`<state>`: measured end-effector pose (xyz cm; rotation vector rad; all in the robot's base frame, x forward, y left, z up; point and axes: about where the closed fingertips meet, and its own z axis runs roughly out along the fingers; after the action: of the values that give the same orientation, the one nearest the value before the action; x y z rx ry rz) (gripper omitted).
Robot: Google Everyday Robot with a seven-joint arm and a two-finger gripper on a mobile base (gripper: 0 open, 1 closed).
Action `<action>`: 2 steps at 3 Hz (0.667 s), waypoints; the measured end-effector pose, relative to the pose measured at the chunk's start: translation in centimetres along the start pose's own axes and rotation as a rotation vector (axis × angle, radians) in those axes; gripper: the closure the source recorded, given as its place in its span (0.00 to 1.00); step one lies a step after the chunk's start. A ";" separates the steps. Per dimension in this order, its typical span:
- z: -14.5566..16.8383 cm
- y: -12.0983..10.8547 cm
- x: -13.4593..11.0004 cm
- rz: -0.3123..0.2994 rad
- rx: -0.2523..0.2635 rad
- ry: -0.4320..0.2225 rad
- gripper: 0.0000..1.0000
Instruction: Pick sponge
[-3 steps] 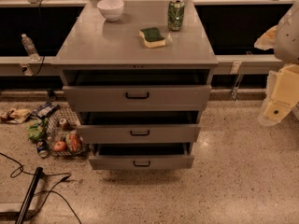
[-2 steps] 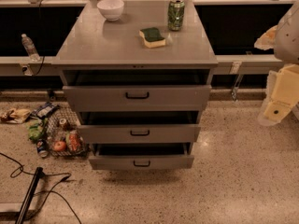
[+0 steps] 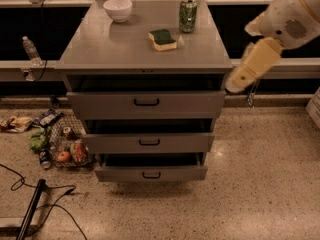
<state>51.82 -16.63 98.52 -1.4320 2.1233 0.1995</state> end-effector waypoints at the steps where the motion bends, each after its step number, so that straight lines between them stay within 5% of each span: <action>1: 3.8 -4.2 -6.9 0.106 -0.014 -0.275 0.00; 2: 7.7 -7.1 -11.1 0.161 0.009 -0.418 0.00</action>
Offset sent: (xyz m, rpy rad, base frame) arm 0.2249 0.1226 -0.0018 0.6049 -0.3268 -0.2150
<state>63.90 -7.42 99.30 -1.0986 1.8850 0.5041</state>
